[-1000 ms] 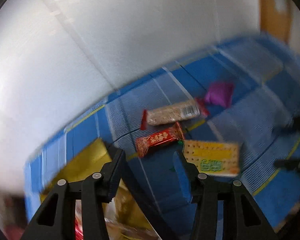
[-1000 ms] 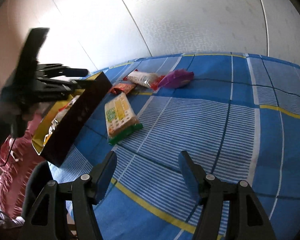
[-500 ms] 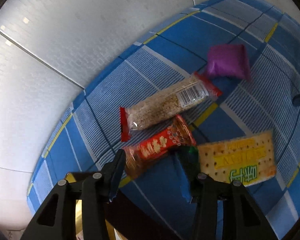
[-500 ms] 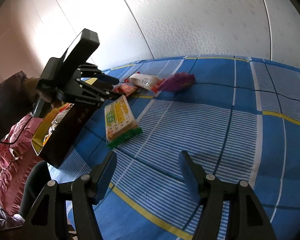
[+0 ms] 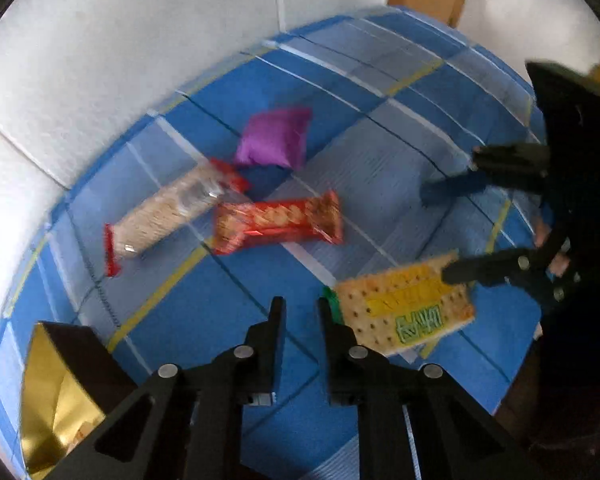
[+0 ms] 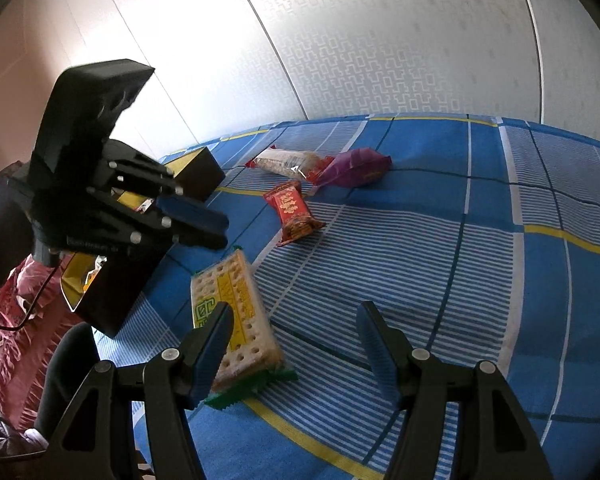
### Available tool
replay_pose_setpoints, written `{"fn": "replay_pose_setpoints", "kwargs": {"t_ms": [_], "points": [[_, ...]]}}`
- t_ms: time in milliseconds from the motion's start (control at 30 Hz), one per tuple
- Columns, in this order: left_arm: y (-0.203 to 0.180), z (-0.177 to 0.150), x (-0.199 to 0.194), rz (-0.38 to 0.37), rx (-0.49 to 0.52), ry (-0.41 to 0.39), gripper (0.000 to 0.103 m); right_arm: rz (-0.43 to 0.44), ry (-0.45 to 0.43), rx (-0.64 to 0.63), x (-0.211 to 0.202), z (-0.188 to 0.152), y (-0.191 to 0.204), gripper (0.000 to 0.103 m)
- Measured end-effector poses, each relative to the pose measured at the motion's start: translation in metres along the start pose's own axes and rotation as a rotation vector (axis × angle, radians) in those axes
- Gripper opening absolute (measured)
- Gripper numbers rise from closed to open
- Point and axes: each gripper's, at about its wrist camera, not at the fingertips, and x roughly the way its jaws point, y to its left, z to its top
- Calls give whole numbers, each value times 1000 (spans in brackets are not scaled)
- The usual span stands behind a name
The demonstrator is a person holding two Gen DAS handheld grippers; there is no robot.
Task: Organize snacks
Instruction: 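Move the left gripper over the cracker pack and small red wrapper, then grasp the small red wrapper with left while right grasps the WEIDAN cracker pack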
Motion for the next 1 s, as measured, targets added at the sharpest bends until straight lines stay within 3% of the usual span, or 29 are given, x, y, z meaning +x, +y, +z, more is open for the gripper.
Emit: {"fn": "replay_pose_setpoints", "kwargs": {"t_ms": [33, 100, 133, 200, 433, 567, 667, 967, 1000], "points": [[5, 2, -1, 18, -14, -4, 25, -2, -1, 1, 0, 0, 0, 65], [17, 6, -1, 33, -77, -18, 45, -22, -7, 9, -1, 0, -1, 65], [23, 9, -1, 29, -137, -21, 50, -33, -11, 17, -2, 1, -3, 65], [35, 14, 5, -28, -288, -6, 52, -49, -25, 49, -5, 2, -10, 65], [28, 26, 25, -119, -635, 41, 55, -71, -45, 98, -9, 4, -21, 65], [31, 27, 28, -54, -829, 25, 61, -74, -44, 93, -8, 4, -20, 65], [24, 32, 30, 57, -840, 26, 61, -73, -44, 94, -8, 4, -20, 65], [8, 52, 44, 113, -870, 12, 60, -81, -45, 80, -8, 1, -19, 65], [7, 53, 44, 118, -856, 13, 53, -82, -45, 79, -8, 1, -18, 65]]}}
